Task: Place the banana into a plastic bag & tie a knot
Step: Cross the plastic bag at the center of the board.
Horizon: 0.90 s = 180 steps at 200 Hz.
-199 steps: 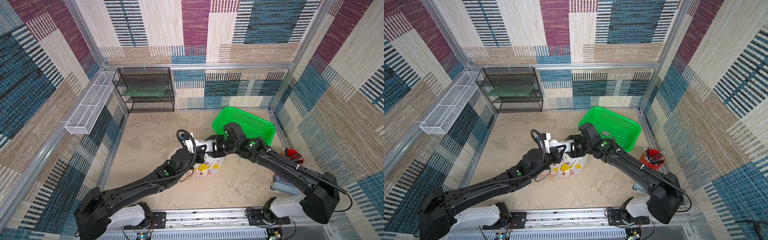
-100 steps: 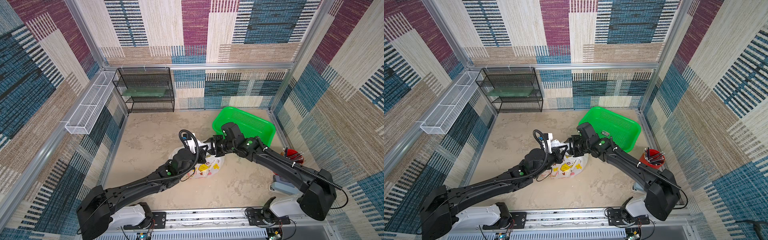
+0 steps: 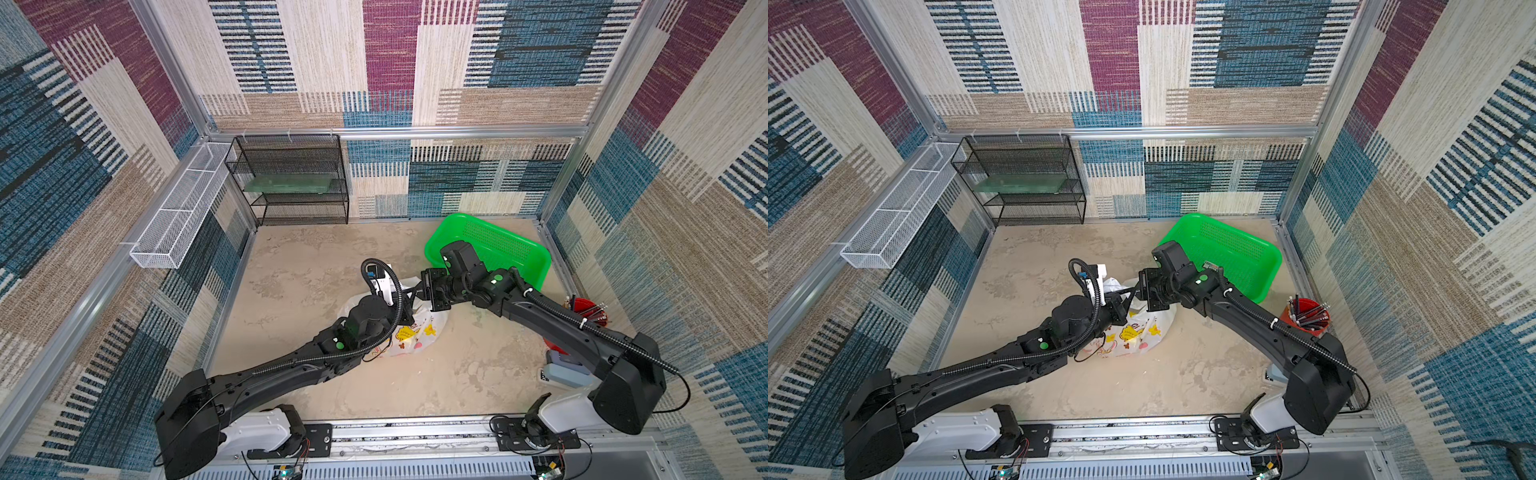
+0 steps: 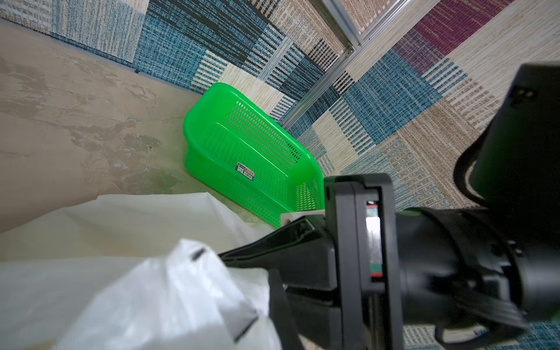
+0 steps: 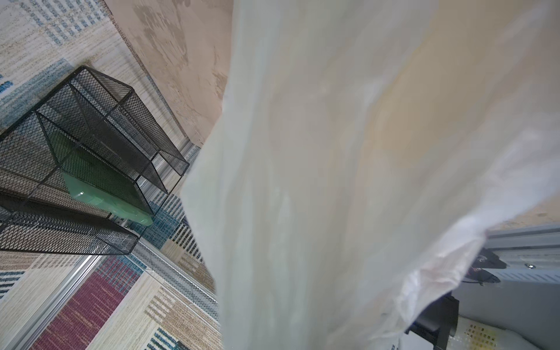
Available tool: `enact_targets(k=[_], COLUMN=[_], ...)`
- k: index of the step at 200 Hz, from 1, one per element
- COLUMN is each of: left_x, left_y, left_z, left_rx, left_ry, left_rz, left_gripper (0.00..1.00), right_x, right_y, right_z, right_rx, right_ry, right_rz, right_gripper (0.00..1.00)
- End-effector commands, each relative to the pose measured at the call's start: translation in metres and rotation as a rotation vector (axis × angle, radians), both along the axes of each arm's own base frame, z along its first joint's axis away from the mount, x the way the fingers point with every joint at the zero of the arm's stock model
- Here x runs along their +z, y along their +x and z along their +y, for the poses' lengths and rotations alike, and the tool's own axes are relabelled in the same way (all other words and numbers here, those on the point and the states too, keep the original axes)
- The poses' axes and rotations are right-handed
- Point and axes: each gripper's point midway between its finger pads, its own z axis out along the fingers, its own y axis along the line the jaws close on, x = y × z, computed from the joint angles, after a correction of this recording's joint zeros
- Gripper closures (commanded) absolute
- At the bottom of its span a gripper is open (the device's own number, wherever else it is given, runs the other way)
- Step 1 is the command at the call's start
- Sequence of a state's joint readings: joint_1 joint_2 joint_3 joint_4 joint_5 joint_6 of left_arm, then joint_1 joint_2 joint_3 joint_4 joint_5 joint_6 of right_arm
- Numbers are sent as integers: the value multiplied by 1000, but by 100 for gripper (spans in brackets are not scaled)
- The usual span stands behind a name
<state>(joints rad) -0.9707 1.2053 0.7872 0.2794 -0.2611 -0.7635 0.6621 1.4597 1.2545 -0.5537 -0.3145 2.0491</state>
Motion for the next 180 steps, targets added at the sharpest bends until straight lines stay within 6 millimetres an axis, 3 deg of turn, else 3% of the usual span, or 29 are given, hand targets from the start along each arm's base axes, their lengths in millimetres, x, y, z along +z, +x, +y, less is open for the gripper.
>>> enact_targets(k=[1, 8, 9, 11, 14, 24, 35, 40, 43, 79, 112, 136, 180], left_x=[0, 3, 3, 3, 3, 5, 7, 7, 7, 9, 8, 8, 32], left_y=[-19, -20, -20, -21, -21, -23, -28, -29, -31, -38, -34, -17, 17], left_z=[-3, 4, 5, 8, 12, 23, 29, 32, 33, 50, 85, 100, 107], left_rx=[-88, -60, -54, -43, -27, 0, -4, -3, -2, 22, 157, 225, 248], left_ry=[60, 70, 70, 71, 74, 75, 77, 79, 79, 34, -53, -171, -214], left_rz=[72, 101, 107, 119, 137, 183, 234, 260, 276, 418, 588, 687, 694], left_gripper=[100, 100, 90, 59, 45, 30, 28, 7, 3, 0, 1, 5, 11], right_x=[9, 11, 12, 12, 13, 16, 19, 19, 20, 15, 23, 39, 71], right_y=[25, 29, 30, 31, 33, 40, 45, 46, 47, 51, 51, 55, 47], right_z=[-12, -16, -17, -18, -20, -25, -30, -32, -32, -25, -17, -5, 19], right_rx=[-38, -25, -22, -16, -8, 13, 29, 34, 37, 88, 137, 236, 492], right_ry=[-89, -139, -147, -163, -185, -250, -302, -320, -328, -348, -353, -375, -454], right_rz=[-105, -141, -148, -160, -177, -239, -293, -314, -326, -379, -441, -574, -939], right_gripper=[100, 100, 100, 100, 100, 100, 100, 100, 100, 100, 100, 100, 100])
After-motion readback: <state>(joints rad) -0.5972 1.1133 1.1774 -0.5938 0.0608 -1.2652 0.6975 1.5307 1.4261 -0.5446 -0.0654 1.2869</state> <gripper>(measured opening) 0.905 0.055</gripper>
